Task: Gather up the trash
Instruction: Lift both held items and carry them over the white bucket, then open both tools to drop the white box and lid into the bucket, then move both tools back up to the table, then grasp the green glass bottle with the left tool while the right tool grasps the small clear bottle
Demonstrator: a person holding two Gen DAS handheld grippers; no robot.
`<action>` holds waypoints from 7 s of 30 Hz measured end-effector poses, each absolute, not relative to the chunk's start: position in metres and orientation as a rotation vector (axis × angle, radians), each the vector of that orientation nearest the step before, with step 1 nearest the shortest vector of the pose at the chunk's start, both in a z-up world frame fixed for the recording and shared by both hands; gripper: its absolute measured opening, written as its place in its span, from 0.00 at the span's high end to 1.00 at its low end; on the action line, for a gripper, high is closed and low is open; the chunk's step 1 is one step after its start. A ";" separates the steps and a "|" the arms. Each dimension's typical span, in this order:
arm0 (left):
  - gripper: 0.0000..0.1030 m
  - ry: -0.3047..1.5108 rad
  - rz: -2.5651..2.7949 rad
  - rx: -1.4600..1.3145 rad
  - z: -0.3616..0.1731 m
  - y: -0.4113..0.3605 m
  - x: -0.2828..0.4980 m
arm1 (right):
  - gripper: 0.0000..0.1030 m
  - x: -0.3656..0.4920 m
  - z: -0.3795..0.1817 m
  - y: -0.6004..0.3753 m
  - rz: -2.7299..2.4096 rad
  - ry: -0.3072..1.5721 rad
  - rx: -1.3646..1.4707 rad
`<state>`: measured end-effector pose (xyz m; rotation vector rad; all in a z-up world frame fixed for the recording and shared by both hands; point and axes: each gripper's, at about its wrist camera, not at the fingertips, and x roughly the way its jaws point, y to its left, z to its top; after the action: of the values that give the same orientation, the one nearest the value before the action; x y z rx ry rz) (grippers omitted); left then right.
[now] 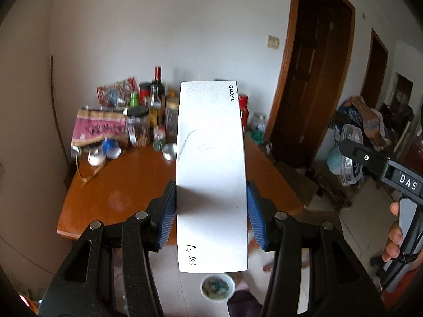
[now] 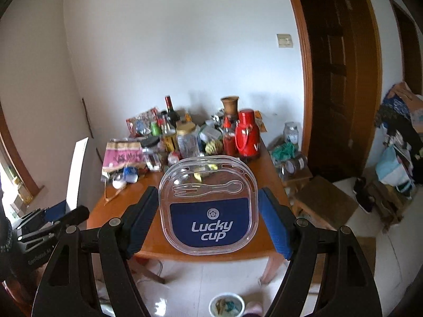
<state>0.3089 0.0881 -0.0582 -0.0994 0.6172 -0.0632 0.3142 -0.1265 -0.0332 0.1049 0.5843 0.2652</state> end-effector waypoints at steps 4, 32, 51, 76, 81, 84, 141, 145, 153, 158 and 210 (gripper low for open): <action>0.52 0.667 -0.090 -0.113 -0.072 0.090 0.286 | 0.28 0.296 -0.047 -0.124 0.252 0.642 0.099; 0.52 1.152 -0.039 -0.180 -0.354 0.058 0.312 | 0.28 0.342 -0.335 -0.120 0.330 1.120 -0.080; 0.52 1.413 0.059 -0.274 -0.587 0.059 0.329 | 0.26 0.388 -0.534 -0.115 0.423 1.436 0.020; 0.32 1.440 0.032 -0.291 -0.530 0.020 0.360 | 0.26 0.380 -0.447 -0.167 0.293 1.375 0.023; 0.32 1.398 0.010 -0.258 -0.468 0.019 0.352 | 0.26 0.376 -0.391 -0.165 0.295 1.317 0.038; 0.32 1.349 0.005 -0.234 -0.423 0.019 0.346 | 0.26 0.371 -0.351 -0.161 0.298 1.272 0.044; 0.17 0.645 0.195 -0.169 -0.047 0.103 0.452 | 0.04 0.456 -0.032 -0.161 0.245 0.619 0.038; 0.17 0.654 0.202 -0.213 -0.047 0.094 0.494 | 0.04 0.495 -0.036 -0.171 0.285 0.654 0.035; 0.17 0.681 0.275 -0.201 -0.053 0.096 0.555 | 0.04 0.556 -0.057 -0.172 0.326 0.736 0.010; 0.17 0.720 0.284 -0.190 -0.067 0.118 0.585 | 0.04 0.586 -0.077 -0.161 0.323 0.811 0.059; 0.60 1.145 0.085 -0.190 -0.298 0.235 0.816 | 0.71 0.744 -0.285 -0.098 -0.083 1.158 0.374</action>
<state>0.8165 0.2349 -0.2981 -0.1900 1.1450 0.0845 0.7442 -0.0976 -0.2847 0.3739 1.1583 -0.0830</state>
